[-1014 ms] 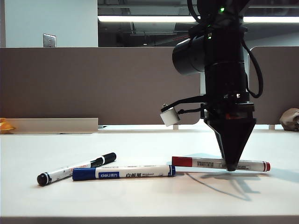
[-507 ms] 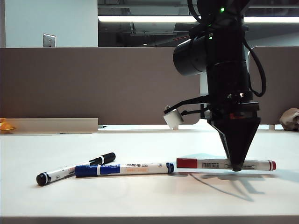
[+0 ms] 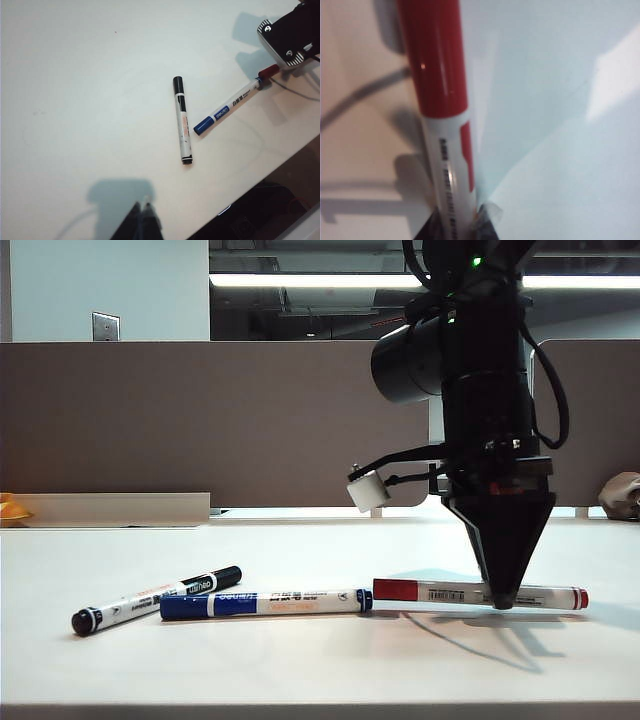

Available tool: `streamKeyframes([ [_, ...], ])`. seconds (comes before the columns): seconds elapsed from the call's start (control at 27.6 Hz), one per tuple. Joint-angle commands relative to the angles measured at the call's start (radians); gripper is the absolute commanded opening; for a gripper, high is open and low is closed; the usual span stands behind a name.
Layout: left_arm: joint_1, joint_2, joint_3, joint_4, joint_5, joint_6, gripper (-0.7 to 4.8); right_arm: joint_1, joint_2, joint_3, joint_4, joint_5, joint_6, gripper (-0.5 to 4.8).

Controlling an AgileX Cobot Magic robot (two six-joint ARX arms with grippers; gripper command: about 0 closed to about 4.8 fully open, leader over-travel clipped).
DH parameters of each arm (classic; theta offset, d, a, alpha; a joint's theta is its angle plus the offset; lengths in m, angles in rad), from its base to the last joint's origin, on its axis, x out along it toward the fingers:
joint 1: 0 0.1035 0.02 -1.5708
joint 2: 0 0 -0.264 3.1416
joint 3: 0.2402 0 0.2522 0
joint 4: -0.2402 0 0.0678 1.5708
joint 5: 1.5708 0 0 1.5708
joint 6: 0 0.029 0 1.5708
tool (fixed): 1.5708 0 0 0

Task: Pick up the markers one by one and line them up horizontally in a straight line on the table.

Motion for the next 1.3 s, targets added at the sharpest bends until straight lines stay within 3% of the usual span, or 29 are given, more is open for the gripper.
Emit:
streamKeyframes([
  [0.04, -0.001, -0.002, 0.005, 0.0, 0.007, -0.003, -0.05, 0.001, -0.003, 0.0, -0.003, -0.008, -0.005, 0.91],
  [0.62, -0.001, -0.002, 0.005, 0.0, 0.006, 0.002, -0.05, 0.002, -0.006, 0.002, -0.011, -0.023, 0.006, 1.32],
  [0.76, -0.001, -0.002, 0.005, 0.0, 0.006, 0.004, -0.05, 0.003, -0.009, 0.003, -0.014, -0.018, 0.006, 1.81],
  [1.12, -0.001, -0.002, 0.005, 0.0, 0.008, 0.004, -0.05, 0.009, -0.071, 0.003, -0.001, 0.004, 0.014, 1.82],
  [1.23, -0.001, -0.001, 0.005, 0.006, 0.008, 0.004, -0.05, 0.022, -0.119, 0.003, 0.012, -0.001, 0.05, 1.65],
  [1.3, -0.001, 0.0, 0.004, 0.021, 0.008, 0.004, -0.05, 0.032, -0.161, 0.003, 0.031, -0.001, 0.056, 0.87],
])
